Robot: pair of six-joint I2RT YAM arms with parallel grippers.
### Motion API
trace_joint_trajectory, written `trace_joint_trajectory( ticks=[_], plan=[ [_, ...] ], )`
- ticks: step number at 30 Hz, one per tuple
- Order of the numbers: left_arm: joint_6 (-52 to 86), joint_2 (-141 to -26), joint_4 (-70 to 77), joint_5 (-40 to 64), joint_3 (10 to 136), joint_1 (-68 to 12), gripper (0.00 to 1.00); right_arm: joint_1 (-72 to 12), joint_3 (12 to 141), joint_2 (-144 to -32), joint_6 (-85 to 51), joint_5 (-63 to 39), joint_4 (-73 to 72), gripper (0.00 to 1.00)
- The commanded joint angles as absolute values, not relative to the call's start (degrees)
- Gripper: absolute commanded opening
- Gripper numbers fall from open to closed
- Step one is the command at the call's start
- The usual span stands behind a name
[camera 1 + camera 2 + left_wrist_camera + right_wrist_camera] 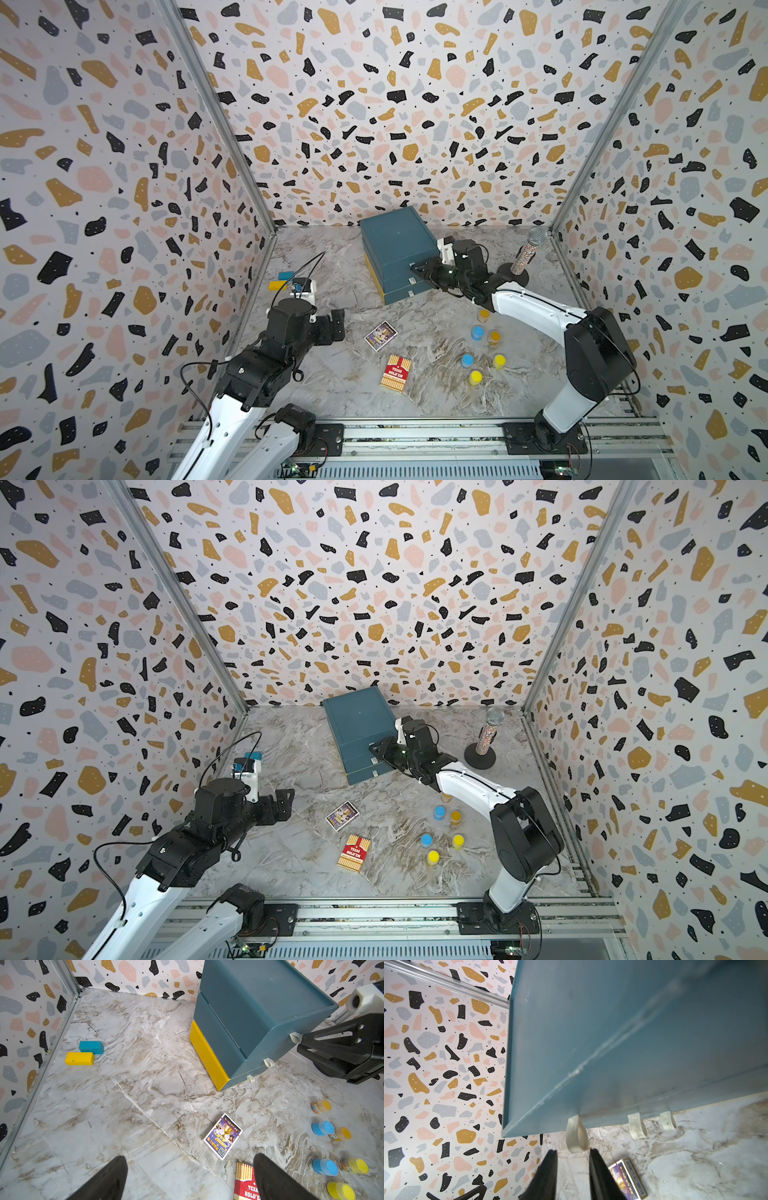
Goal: Put the paint cans in the drawer according to color
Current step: Open the drawer in the storage box.
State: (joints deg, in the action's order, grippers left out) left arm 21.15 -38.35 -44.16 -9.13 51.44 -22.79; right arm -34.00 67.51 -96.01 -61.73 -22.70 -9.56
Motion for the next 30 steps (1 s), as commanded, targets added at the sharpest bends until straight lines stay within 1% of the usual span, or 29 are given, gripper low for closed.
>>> trace_joint_trajectory(
  ticks=[1, 4, 10, 12, 22, 30],
  plan=[
    [20.32, -37.73, -43.77, -9.88, 51.09, -22.75, 0.97, -34.19, 70.22, -96.23, -61.83, -21.59, -9.43, 0.27],
    [20.22, -37.88, -43.76, -9.83, 51.06, -22.72, 0.98, -34.23, 70.40, -96.67, -61.87, -21.17, -9.44, 0.22],
    [20.22, -37.91, -43.77, -9.93, 51.07, -22.75, 0.98, -34.19, 70.25, -96.39, -62.03, -20.57, -8.80, 0.05],
    [20.24, -37.88, -43.76, -9.87, 51.07, -22.73, 0.98, -34.23, 70.06, -96.05, -62.05, -20.37, -8.50, 0.00],
    [20.23, -37.87, -43.76, -9.98, 51.09, -22.70, 0.98, -34.72, 66.59, -91.65, -62.45, -19.33, -7.10, 0.00],
    [20.22, -37.87, -43.77, -9.93, 51.15, -22.70, 0.98, -34.98, 59.54, -83.77, -62.06, -19.94, -4.12, 0.00]
  ],
)
